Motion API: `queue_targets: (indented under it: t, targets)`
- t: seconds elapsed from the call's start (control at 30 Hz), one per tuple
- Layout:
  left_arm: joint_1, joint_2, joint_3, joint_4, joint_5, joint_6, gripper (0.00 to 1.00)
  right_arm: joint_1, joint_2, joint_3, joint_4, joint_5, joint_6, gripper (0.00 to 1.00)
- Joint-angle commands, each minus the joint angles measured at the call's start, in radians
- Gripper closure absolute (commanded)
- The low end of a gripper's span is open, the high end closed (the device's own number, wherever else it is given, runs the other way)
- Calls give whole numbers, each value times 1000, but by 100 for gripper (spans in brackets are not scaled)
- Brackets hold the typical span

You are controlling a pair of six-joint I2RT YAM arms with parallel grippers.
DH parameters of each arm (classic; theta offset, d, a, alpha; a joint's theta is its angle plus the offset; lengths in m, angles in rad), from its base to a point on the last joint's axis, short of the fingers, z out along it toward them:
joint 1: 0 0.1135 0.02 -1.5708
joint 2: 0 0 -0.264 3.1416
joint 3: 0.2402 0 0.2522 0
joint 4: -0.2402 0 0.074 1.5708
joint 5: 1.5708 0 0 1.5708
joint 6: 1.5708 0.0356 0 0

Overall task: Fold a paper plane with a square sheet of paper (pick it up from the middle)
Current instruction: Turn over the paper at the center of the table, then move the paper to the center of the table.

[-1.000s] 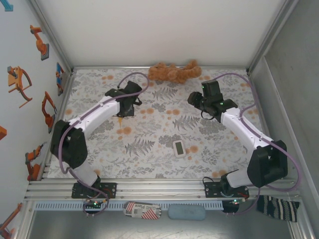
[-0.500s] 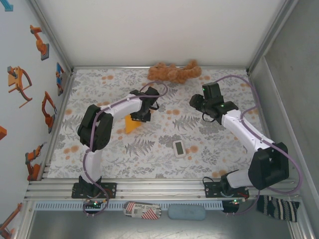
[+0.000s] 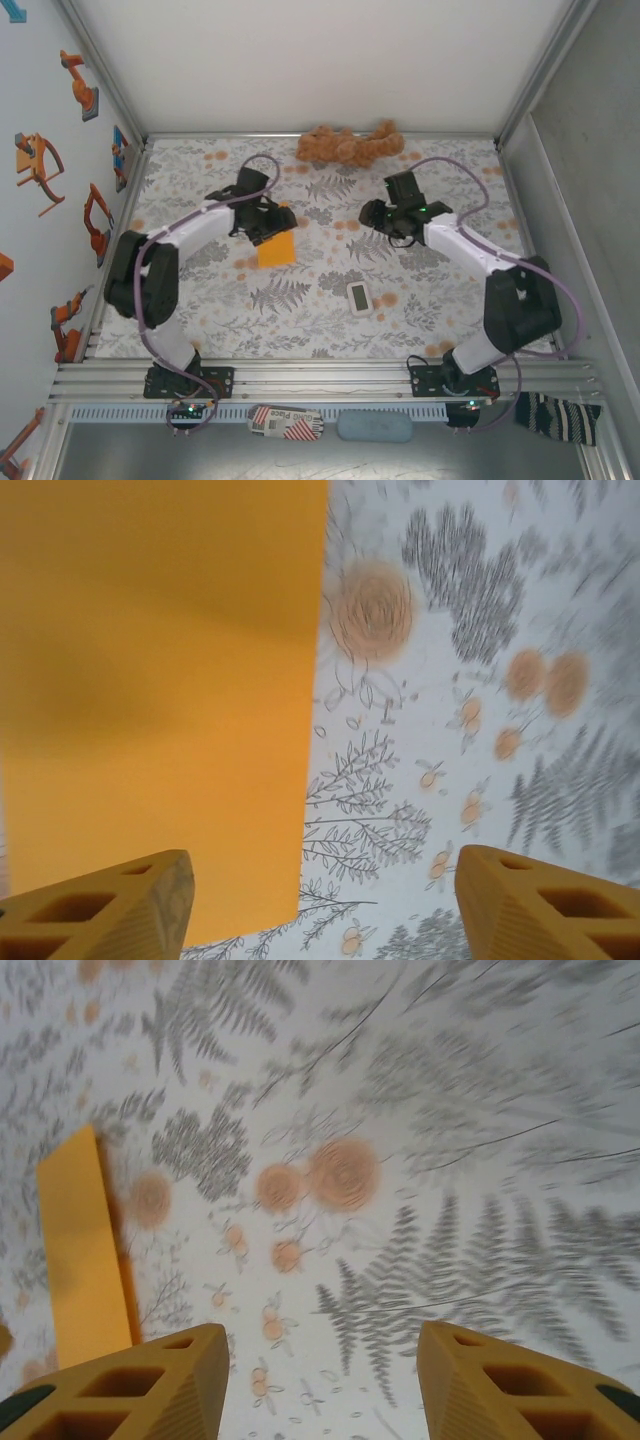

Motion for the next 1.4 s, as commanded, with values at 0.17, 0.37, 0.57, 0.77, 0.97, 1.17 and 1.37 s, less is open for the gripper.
queue_targets:
  t: [0.17, 0.37, 0.57, 0.77, 0.97, 1.17, 1.37]
  targets:
    - [135, -226, -234, 88, -35, -77, 3, 219, 295, 217, 158, -167, 65, 63]
    - [204, -317, -324, 94, -47, -81, 4, 283, 489, 372, 218, -222, 116, 66]
    - [215, -320, -323, 79, -33, -59, 4, 285, 623, 487, 176, -217, 125, 67]
    - [216, -292, -314, 89, 4, -54, 4, 270, 643, 465, 141, -205, 109, 67]
    - [207, -237, -301, 127, 101, -61, 4, 212, 571, 348, 84, -205, 0, 67]
    - [150, -183, -289, 163, 165, -83, 3, 165, 472, 256, 60, -249, -136, 68]
    - [83, -137, -296, 225, 202, -148, 10, 159, 451, 268, 85, -272, -92, 70]
